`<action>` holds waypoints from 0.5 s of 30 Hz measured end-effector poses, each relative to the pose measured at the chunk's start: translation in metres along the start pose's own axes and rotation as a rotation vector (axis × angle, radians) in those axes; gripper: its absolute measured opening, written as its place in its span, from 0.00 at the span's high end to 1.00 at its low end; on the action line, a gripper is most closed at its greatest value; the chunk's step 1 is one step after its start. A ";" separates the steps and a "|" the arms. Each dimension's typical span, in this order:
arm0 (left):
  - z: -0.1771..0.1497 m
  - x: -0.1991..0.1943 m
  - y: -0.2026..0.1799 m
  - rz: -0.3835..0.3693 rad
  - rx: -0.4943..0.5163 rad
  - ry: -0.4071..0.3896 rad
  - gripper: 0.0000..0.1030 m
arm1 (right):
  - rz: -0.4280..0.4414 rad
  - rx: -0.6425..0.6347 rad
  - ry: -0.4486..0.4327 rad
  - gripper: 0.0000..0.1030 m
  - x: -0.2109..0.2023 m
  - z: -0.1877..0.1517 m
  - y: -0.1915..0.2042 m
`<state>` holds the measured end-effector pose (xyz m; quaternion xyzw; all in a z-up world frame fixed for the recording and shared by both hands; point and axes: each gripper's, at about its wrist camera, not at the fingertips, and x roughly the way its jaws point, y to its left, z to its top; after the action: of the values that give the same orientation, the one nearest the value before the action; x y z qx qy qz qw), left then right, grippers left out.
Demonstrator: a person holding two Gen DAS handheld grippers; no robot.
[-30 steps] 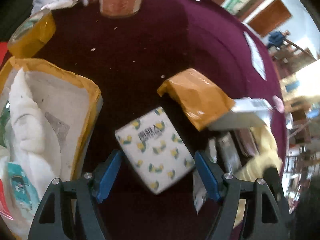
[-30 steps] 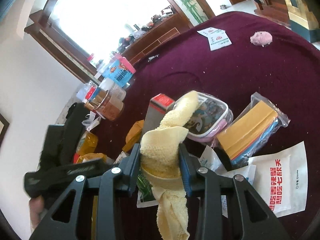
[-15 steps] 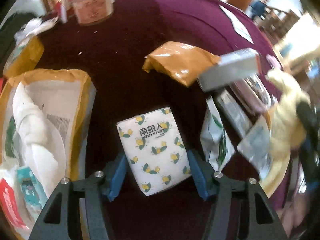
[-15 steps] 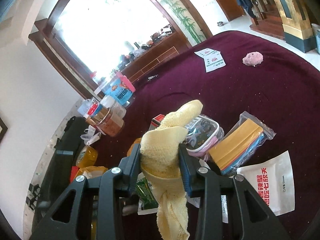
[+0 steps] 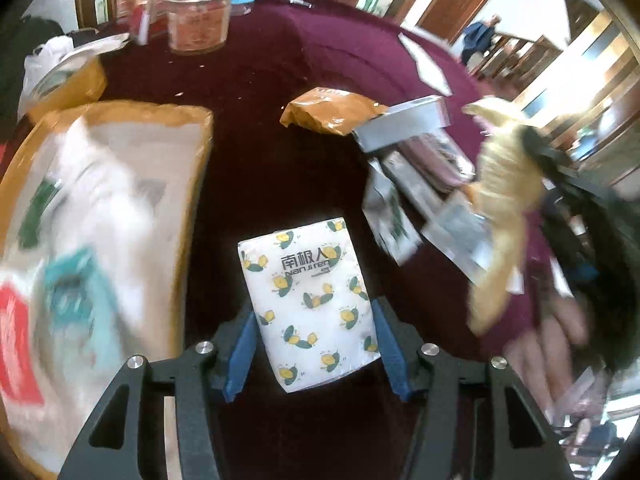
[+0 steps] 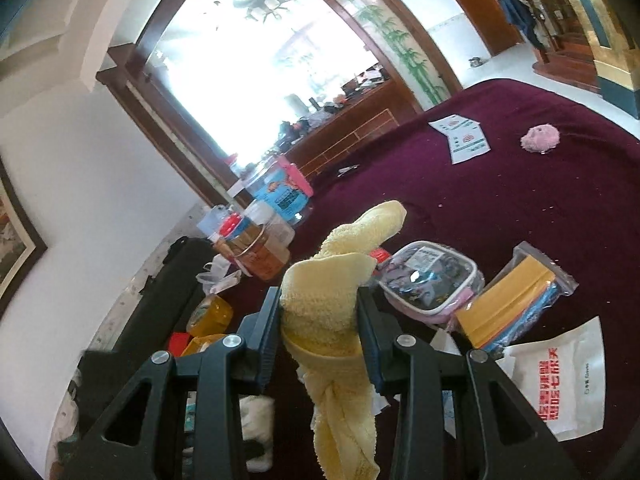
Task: Organize soft objects
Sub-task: 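Carry the lemon-print pack and yellow towel over the tray with both tools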
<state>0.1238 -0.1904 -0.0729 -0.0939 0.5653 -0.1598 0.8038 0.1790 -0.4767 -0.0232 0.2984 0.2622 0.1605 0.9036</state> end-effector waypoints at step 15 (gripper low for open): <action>-0.045 -0.098 0.119 -0.029 -0.137 -0.113 0.43 | 0.164 -0.164 0.100 0.65 -0.004 -0.029 0.061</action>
<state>0.0692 -0.0428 -0.0417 -0.1656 0.5271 -0.1269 0.8238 0.1513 -0.4183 -0.0040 0.2358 0.2677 0.2695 0.8945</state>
